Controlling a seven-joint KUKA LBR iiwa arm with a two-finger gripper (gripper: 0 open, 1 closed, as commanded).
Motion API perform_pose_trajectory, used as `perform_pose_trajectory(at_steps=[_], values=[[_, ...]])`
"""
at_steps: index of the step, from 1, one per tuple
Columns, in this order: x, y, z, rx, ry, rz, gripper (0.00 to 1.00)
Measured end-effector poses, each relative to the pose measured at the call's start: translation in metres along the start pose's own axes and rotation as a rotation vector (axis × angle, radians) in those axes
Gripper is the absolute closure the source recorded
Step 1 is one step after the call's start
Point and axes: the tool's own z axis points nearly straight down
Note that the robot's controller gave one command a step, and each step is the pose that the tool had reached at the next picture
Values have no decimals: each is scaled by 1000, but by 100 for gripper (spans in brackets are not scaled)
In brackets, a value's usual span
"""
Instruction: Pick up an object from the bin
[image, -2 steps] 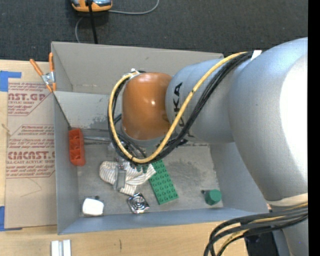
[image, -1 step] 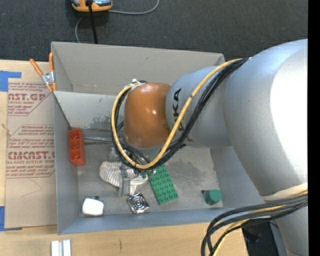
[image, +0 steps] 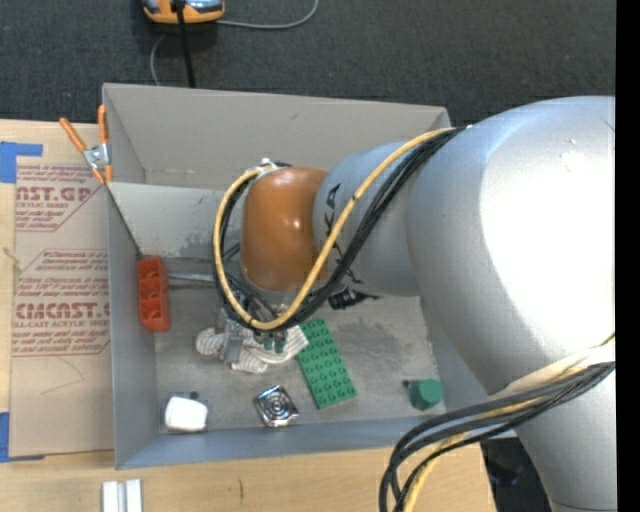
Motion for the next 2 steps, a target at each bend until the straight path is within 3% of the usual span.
perform_pose_trajectory(at_steps=[1,2], values=[[0,0,0,0,0,0,100],[-12,21,-132,-2,-3,8,100]])
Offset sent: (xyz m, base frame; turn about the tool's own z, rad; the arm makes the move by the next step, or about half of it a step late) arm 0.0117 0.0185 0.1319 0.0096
